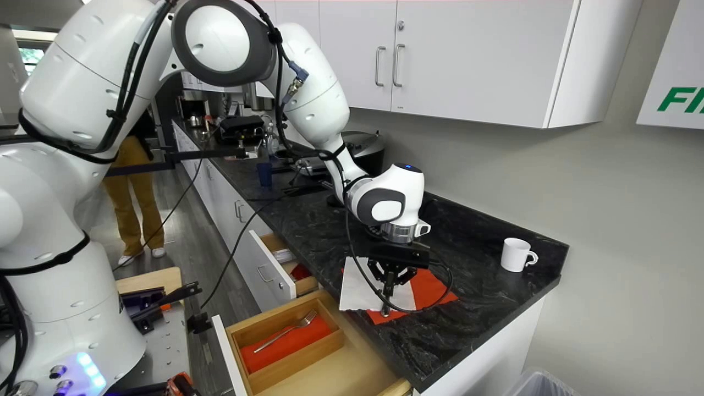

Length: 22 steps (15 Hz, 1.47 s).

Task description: Put the fork and knife in the left segment of the open drawer

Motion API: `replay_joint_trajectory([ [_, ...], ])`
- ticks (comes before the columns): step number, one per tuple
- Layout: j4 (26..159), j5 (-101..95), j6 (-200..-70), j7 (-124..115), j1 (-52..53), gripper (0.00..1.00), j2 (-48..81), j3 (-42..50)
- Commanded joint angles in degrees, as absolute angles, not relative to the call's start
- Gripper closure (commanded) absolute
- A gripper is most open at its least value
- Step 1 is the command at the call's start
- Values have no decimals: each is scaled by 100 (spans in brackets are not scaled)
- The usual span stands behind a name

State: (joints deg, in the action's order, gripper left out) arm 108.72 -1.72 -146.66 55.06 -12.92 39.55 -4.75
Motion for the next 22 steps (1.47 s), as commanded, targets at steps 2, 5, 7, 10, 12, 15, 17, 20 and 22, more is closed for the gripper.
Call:
replay_joint_trajectory([
  [2, 11224, -256, -14736, 5517, -1273, 97, 3346, -538],
  [5, 11276, -110, -14686, 5448, -1288, 97, 3141, -607],
  [7, 11484, 22, -14755, 5413, -1321, 97, 2973, -653],
  [10, 12036, 309, -14972, 5235, -1307, 97, 2657, -684],
  [12, 12555, 529, -15305, 4965, -1212, 97, 2436, -726],
  [15, 13443, 739, -16059, 4347, -1001, 97, 2145, -889],
  [17, 13918, 755, -16523, 3830, -820, 97, 2042, -1011],
  [20, 14563, 542, -17228, 2881, -496, 97, 1903, -1046],
  [22, 14964, 245, -17764, 2014, -40, 97, 1726, -691],
])
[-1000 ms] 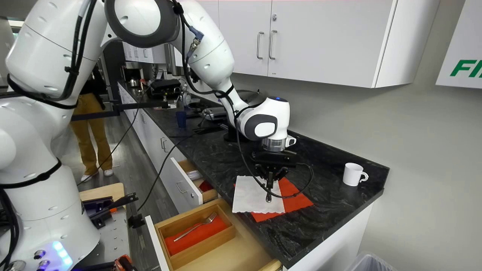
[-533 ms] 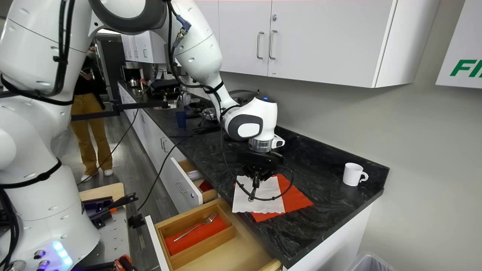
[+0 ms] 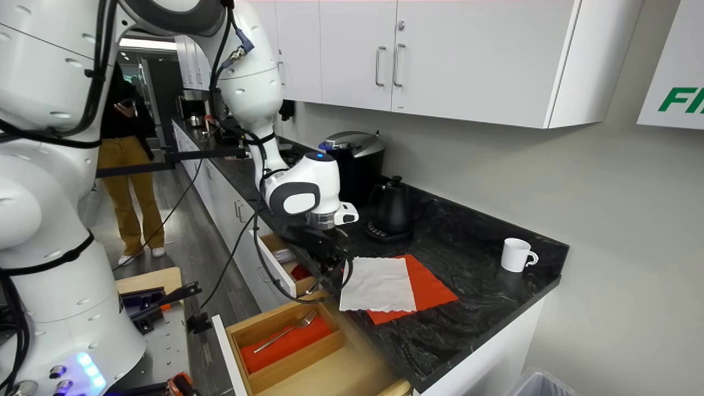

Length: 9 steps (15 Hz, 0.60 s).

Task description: Put the fork and knife in the left segment of the open drawer

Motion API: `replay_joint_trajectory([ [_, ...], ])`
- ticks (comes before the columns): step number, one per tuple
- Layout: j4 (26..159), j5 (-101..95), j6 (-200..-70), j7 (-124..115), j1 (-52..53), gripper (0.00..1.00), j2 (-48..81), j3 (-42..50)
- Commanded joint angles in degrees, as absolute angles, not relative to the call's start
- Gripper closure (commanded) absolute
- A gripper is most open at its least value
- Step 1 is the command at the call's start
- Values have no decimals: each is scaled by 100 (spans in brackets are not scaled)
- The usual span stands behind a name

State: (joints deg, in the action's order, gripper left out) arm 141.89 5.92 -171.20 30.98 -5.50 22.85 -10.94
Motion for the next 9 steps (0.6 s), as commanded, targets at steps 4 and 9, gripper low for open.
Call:
replay_joint_trajectory([
  [4, 15506, -367, -18113, 810, 1418, 97, 1338, 807],
  [9, 15643, -692, -17874, 105, 2232, 97, 1401, 1588],
])
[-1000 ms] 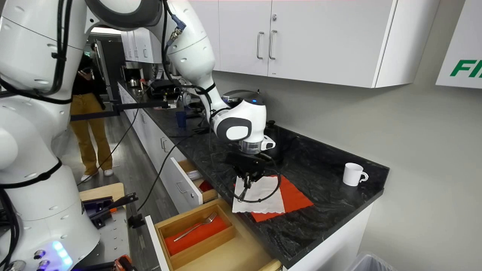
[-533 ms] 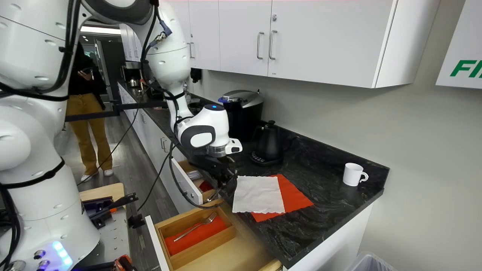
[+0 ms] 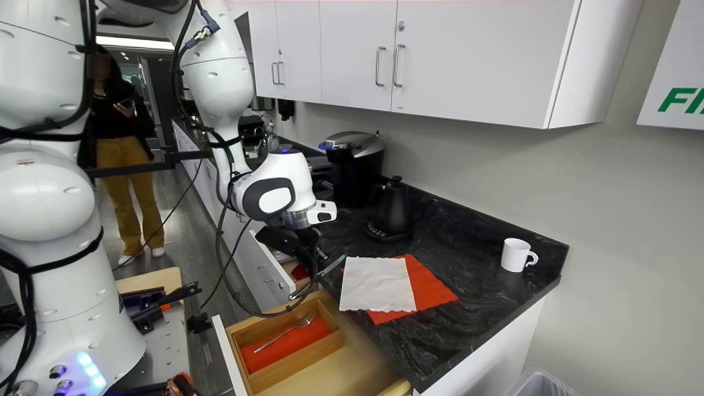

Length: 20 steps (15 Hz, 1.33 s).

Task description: Put the fork and knife in the left segment of the open drawer

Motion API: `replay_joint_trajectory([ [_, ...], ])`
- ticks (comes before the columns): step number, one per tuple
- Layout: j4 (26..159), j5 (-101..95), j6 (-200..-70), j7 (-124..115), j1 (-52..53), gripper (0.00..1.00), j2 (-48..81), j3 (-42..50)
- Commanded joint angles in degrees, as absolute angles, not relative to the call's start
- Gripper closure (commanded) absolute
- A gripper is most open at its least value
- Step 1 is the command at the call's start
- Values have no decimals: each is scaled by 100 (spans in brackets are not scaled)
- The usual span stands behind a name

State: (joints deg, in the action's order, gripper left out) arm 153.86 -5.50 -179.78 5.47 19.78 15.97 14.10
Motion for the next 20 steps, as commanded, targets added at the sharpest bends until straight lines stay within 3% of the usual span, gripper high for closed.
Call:
replay_joint_trajectory([
  [1, 15694, -661, -17888, 25, 2252, 97, 1396, 1559],
  [8, 16192, -527, -17780, -666, 3616, 97, 1253, 2849],
  [20, 15984, -402, -16327, -896, 3595, 97, 886, 2712],
])
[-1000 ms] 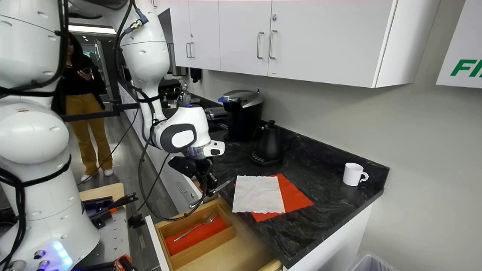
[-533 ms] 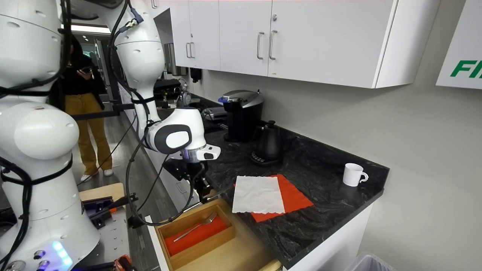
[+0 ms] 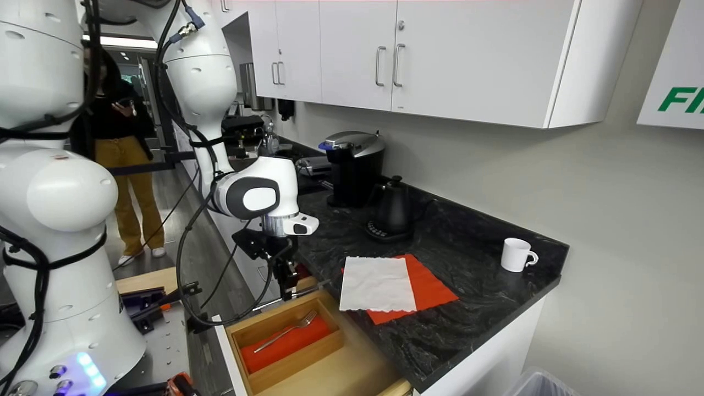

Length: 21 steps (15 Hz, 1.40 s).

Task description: Put the fork and knife in the left segment of the open drawer

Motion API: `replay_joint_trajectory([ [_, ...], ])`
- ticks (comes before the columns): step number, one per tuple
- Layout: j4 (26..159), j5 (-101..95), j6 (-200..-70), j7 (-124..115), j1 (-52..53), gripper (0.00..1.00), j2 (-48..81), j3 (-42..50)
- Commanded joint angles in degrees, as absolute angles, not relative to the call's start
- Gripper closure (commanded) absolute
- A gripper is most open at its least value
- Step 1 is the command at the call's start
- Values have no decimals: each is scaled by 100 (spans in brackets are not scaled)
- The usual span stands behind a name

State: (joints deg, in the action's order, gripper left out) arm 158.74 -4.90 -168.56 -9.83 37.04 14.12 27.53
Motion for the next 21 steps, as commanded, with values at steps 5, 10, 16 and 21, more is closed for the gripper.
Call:
replay_joint_trajectory([
  [5, 15986, -926, -15704, -1203, 2271, 97, 527, 1583],
  [10, 15980, -561, -15469, -873, 1256, 61, 468, 583],
  [16, 15971, -144, -15853, -383, 837, 24, 565, -113],
  [21, 15854, -233, -15836, -549, 854, 17, 784, -178],
])
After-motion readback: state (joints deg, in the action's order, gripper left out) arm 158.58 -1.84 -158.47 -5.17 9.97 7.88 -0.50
